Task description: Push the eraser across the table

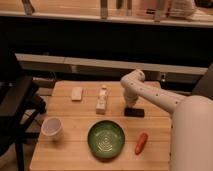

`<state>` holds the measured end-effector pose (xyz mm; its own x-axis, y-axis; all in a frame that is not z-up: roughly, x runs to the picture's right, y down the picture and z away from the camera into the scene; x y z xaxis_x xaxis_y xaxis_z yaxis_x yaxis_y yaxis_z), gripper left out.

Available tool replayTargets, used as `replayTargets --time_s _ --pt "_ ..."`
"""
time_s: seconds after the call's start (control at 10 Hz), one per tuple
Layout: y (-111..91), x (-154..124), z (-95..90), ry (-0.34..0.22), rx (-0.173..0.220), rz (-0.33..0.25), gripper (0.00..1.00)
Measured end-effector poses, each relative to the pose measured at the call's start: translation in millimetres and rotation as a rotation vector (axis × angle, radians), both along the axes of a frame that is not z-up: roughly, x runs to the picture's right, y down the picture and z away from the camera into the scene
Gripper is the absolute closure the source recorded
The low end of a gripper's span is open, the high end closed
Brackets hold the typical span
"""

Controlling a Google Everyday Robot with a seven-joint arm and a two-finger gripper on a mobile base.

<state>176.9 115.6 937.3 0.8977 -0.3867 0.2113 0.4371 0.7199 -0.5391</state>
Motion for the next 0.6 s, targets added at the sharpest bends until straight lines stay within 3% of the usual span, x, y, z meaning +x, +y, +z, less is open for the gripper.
replayTargets --time_s 0.6 --pt "6.1 -2.6 -4.8 -0.005 -0.009 -0.028 0.97"
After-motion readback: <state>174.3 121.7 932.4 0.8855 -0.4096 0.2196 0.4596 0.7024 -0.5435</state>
